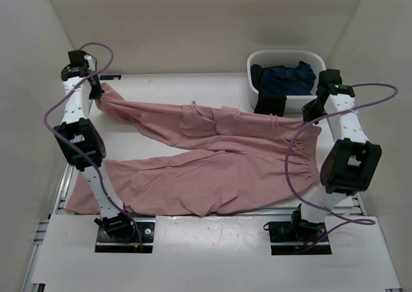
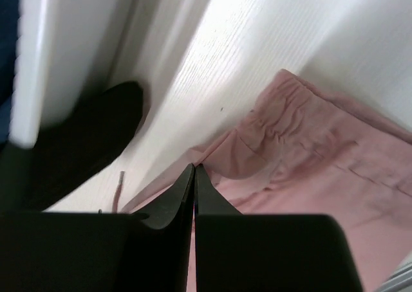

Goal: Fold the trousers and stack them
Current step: Fold the trousers

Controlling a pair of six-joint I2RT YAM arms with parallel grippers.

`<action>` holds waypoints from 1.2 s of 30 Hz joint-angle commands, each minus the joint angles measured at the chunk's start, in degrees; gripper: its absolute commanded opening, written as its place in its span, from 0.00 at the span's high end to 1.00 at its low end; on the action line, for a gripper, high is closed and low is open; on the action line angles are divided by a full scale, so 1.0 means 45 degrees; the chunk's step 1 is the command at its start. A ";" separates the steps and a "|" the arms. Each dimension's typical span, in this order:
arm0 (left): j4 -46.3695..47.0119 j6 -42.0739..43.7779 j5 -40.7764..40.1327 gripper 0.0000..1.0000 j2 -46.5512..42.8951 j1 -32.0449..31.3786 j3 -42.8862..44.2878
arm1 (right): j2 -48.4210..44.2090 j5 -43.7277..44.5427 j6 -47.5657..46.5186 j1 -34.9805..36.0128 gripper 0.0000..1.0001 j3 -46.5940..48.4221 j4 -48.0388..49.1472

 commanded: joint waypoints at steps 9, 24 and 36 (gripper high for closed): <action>-0.2170 0.0168 -0.2020 0.86 -0.6451 0.3472 -0.4133 | -0.4886 0.0125 -0.0288 -0.0922 1.00 -0.3635 0.0319; -0.1176 0.0168 -0.1901 0.71 -1.1789 0.6543 -1.4626 | -1.1022 0.0185 -0.0014 -0.1158 1.00 -0.9574 -0.0249; -0.1391 0.0168 0.0023 0.13 -1.2129 1.0153 -1.4477 | -1.2370 -0.0617 0.0279 -0.1158 1.00 -1.1120 0.0027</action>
